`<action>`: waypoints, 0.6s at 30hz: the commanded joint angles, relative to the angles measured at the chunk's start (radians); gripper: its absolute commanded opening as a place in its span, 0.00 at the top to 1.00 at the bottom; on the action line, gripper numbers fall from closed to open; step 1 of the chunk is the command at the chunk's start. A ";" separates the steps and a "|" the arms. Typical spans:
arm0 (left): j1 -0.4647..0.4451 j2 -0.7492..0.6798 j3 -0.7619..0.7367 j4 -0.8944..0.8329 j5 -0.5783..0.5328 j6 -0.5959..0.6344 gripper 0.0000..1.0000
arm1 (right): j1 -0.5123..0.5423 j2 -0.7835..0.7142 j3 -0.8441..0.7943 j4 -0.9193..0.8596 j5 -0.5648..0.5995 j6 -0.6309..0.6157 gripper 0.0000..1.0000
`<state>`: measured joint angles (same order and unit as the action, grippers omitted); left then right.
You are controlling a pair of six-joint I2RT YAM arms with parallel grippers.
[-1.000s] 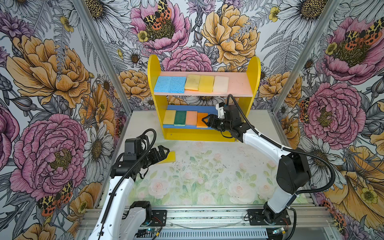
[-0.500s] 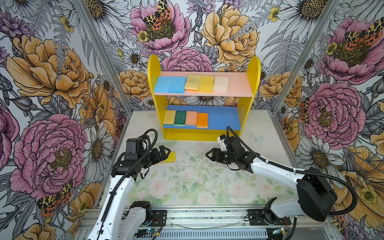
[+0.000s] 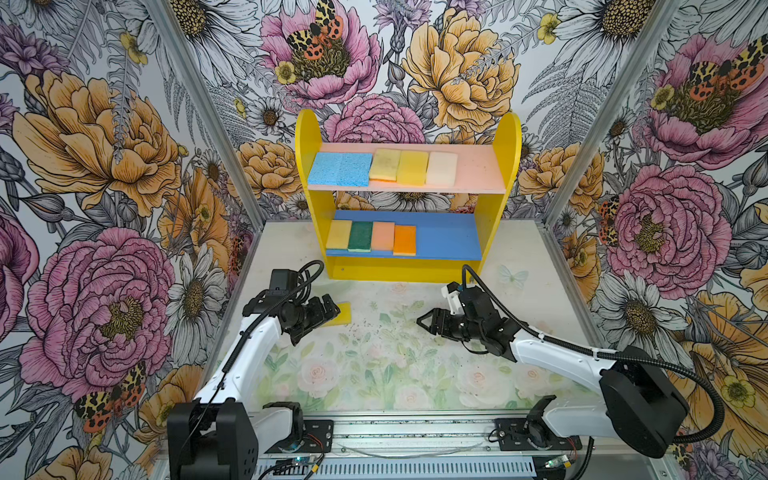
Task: Place and organize the cleaning sponges onto the shelf
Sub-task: 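Lower the left gripper over the yellow sponge on the table, then grasp the yellow sponge with the left gripper and lift it while the right gripper approaches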
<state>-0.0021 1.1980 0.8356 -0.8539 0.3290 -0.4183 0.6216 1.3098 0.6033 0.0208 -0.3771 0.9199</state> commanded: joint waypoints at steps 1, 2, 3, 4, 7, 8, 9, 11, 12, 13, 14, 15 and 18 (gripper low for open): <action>0.044 0.079 0.050 -0.007 -0.018 0.016 0.01 | -0.017 -0.041 -0.052 0.057 -0.041 -0.014 0.32; 0.055 0.108 0.059 -0.005 -0.026 0.018 0.01 | -0.024 -0.045 -0.064 0.061 -0.049 -0.016 0.32; 0.062 0.140 0.071 -0.006 -0.039 0.015 0.01 | -0.030 -0.049 -0.081 0.065 -0.056 -0.019 0.32; 0.065 0.165 0.079 -0.005 -0.051 0.016 0.01 | -0.039 -0.053 -0.096 0.071 -0.064 -0.021 0.32; 0.070 0.232 0.101 0.014 -0.093 0.024 0.01 | -0.072 -0.070 -0.141 0.088 -0.088 -0.020 0.32; 0.074 0.254 0.108 0.018 -0.106 0.027 0.01 | -0.083 -0.073 -0.152 0.092 -0.093 -0.021 0.32; 0.077 0.284 0.119 0.023 -0.120 0.034 0.01 | -0.091 -0.078 -0.162 0.095 -0.094 -0.022 0.31; 0.085 0.347 0.148 0.028 -0.138 0.043 0.01 | -0.100 -0.078 -0.168 0.104 -0.101 -0.022 0.31; 0.086 0.378 0.167 0.029 -0.140 0.050 0.01 | -0.101 -0.077 -0.170 0.110 -0.104 -0.021 0.31; 0.087 0.409 0.185 0.032 -0.139 0.058 0.01 | -0.103 -0.074 -0.169 0.115 -0.107 -0.021 0.31; 0.086 0.433 0.201 0.036 -0.134 0.067 0.01 | -0.103 -0.073 -0.168 0.119 -0.108 -0.021 0.31; 0.087 0.456 0.219 0.040 -0.130 0.076 0.01 | -0.105 -0.071 -0.169 0.124 -0.108 -0.020 0.31; 0.092 0.518 0.260 0.046 -0.094 0.091 0.01 | -0.106 -0.071 -0.170 0.131 -0.112 -0.013 0.31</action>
<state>0.0795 1.6844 1.0504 -0.8383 0.2249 -0.3664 0.5201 1.2549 0.4335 0.1055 -0.4732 0.9165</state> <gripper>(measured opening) 0.988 0.690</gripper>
